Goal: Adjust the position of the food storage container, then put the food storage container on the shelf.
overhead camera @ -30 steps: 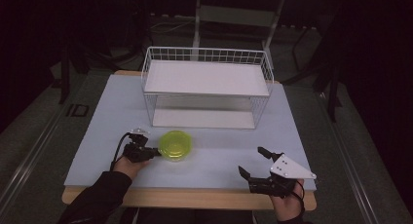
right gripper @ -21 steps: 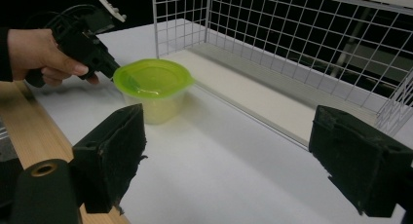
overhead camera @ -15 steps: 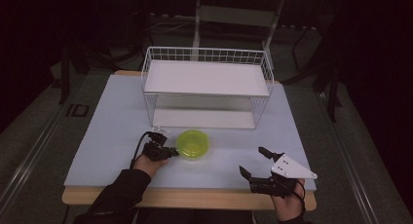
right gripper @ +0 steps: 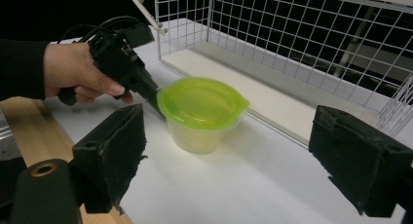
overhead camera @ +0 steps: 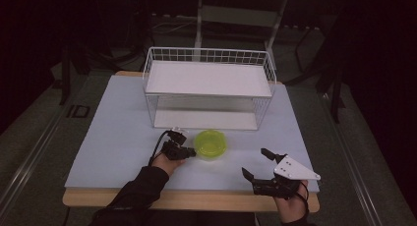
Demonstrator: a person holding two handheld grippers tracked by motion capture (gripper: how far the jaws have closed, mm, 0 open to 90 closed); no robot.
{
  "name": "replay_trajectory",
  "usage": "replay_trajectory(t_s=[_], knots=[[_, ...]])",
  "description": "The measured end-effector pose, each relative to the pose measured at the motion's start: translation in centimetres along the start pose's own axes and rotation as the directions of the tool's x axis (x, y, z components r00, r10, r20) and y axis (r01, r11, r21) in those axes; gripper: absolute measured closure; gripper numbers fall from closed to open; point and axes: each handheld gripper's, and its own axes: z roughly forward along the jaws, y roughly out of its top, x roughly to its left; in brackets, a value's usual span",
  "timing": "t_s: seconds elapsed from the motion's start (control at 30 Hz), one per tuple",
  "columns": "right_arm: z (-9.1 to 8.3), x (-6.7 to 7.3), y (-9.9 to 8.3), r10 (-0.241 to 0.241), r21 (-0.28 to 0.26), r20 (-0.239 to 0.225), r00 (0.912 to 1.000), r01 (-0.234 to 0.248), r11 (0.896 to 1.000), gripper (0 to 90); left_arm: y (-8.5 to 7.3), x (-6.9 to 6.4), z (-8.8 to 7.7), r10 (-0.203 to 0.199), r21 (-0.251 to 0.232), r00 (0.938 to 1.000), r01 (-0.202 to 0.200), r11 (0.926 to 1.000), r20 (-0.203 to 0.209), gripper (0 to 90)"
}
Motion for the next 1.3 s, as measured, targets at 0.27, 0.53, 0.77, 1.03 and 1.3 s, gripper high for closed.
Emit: replay_trajectory(t_s=[0.27, 0.53, 0.77, 1.03, 1.3], knots=[[0.1, 0.0, 0.0, 0.001, 0.004, -0.004, 1.0, -0.001, 1.0, 13.4, 0.6, 0.3, 0.2, 0.001, -0.009, 1.0, -0.001, 1.0, -0.001, 90.0], [0.2, -0.1, -0.1, -0.004, 0.013, -0.01, 0.9999, 0.004, 1.0, 14.1, 0.5, 0.5, -1.5, 0.054, -0.021, 0.9972, -0.055, 0.9982, -0.051, 72.1], [0.3, 0.0, -0.1, -0.005, 0.02, -0.001, 1.0, 0.005, 1.0, 14.1, 0.2, 0.9, -5.5, 0.104, -0.058, 0.994, -0.106, 0.9927, -0.034, 41.8], [0.5, -0.2, -0.1, 0.0, 0.019, -0.008, 1.0, 0.0, 1.0, 15.5, -1.2, 1.3, -9.4, 0.136, -0.132, 0.9894, -0.128, 0.9829, 0.051, 13.2], [1.1, 0.3, 0.1, -0.006, 0.059, -0.005, 1.0, 0.007, 0.998, 15.4, -2.7, -1.5, -12.1, 0.197, -0.295, 0.9742, -0.157, 0.9425, 0.11, 4.5]])
